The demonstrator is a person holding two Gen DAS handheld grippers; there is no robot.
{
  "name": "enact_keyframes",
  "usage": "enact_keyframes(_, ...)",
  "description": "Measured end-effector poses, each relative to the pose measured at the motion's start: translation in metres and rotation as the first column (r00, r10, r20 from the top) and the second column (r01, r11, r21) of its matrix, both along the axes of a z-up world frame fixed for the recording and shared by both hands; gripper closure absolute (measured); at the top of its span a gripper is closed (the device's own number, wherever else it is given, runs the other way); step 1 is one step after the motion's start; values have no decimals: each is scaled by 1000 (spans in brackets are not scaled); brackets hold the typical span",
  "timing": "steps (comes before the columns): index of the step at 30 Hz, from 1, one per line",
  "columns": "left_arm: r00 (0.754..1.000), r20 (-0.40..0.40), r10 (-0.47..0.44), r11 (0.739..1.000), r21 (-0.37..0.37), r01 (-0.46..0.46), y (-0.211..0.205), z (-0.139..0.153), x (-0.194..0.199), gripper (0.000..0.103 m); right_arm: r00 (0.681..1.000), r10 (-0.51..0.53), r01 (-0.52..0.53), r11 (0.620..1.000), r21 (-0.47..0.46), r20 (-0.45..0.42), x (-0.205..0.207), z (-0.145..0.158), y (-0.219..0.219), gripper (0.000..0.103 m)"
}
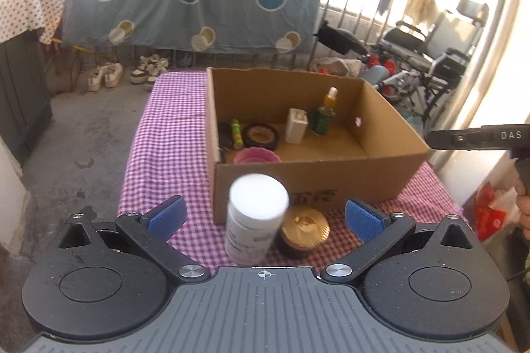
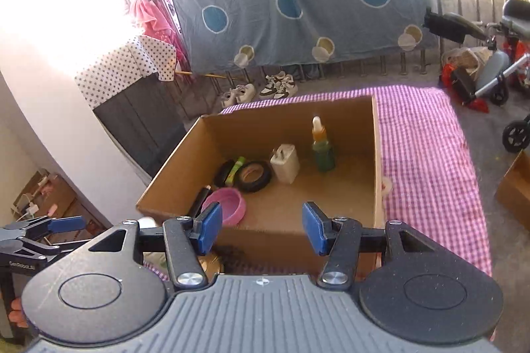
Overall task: Organize rigid objects
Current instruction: 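Withdraw the right gripper and close it on the gold jar lid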
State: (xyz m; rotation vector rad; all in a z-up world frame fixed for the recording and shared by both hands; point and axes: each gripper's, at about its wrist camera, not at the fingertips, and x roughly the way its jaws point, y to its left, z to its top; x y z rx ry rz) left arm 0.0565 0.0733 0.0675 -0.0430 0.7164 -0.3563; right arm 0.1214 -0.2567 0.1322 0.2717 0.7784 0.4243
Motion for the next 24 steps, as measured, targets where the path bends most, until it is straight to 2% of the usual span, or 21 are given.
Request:
enact_keyframes(3,996,6,-94,994,51,93,-25,-15,-14,0,999,-6,9,998,63,-45,-16,-28,5,47)
enact_keyframes(7,987,-33,-157,986,52,158,-51,-41,-16,0,995,-3,17,991,134,-104,-20,-61,21,48)
enact_keyframes(9,985,-40,-167,984,57,169,-60,-51,-12,0,993,13,9,984,177,-120,-15,-72,27,54)
enact_keyframes(13,985,-54,-163,981,96,168,-75,-68,-3,4,989,45,-15,979,202,-141,2,-87,41,59)
enact_keyframes(16,987,-63,-151,978,138,158,-82,-77,3,9,983,90,-53,973,226,-157,18,-97,51,67)
enact_keyframes(24,990,-49,-135,967,209,142,-89,-92,15,9,968,149,-97,964,246,-201,44,-123,74,72)
